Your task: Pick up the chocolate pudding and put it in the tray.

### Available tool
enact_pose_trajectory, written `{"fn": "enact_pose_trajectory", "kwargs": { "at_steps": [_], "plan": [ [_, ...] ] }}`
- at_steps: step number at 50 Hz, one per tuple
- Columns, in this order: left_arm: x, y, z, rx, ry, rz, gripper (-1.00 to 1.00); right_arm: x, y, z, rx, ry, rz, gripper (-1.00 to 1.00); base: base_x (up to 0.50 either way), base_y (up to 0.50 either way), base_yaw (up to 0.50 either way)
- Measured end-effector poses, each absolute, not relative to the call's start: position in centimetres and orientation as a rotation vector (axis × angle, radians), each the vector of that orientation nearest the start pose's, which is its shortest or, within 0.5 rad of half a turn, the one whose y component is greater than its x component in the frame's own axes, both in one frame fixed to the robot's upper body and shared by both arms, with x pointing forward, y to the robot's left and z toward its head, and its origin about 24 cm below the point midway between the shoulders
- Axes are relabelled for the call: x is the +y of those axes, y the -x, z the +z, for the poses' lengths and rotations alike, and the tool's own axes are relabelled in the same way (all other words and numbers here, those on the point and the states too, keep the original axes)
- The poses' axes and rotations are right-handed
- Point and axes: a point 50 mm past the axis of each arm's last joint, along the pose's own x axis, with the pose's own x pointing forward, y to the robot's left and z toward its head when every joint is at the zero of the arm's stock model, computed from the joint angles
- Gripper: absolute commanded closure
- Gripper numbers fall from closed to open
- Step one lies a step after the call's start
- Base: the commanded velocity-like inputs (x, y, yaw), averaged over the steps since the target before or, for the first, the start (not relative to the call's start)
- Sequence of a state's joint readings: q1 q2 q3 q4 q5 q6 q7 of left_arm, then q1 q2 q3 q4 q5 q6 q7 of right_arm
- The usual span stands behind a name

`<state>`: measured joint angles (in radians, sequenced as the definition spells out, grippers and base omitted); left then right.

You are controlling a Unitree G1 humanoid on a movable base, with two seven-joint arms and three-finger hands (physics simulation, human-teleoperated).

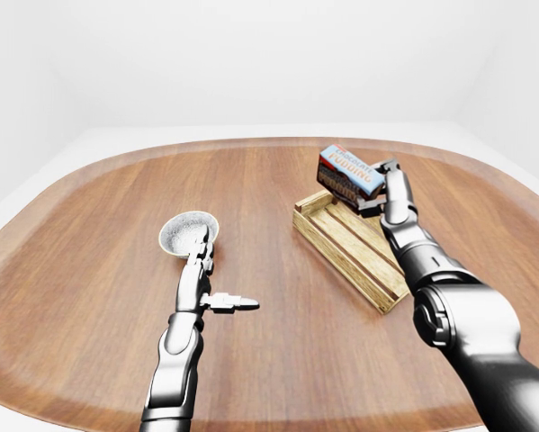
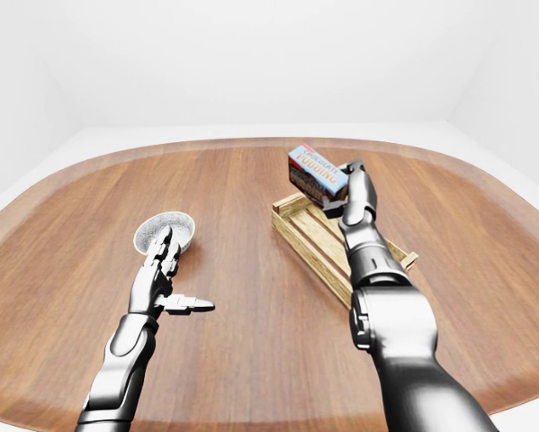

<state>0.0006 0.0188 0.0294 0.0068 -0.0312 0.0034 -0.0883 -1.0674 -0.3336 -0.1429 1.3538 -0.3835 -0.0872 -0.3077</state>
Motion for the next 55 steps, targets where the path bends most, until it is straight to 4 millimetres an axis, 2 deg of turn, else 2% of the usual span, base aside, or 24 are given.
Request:
{"fn": "enact_pose_trajectory", "kwargs": {
  "at_steps": [39,55],
  "plan": [
    [15.5,-25.4,3.9,0.011,0.013,-0.058,-1.00,-25.1,-37.8,7.2,0.268,0.549,-0.427,1.00,0.00,0.00,0.00],
    [15.5,-25.4,3.9,0.012,0.013,-0.056,-1.00,-25.6,-37.1,6.2,0.299,0.557,-0.437,1.00,0.00,0.00,0.00]
  ]
}}
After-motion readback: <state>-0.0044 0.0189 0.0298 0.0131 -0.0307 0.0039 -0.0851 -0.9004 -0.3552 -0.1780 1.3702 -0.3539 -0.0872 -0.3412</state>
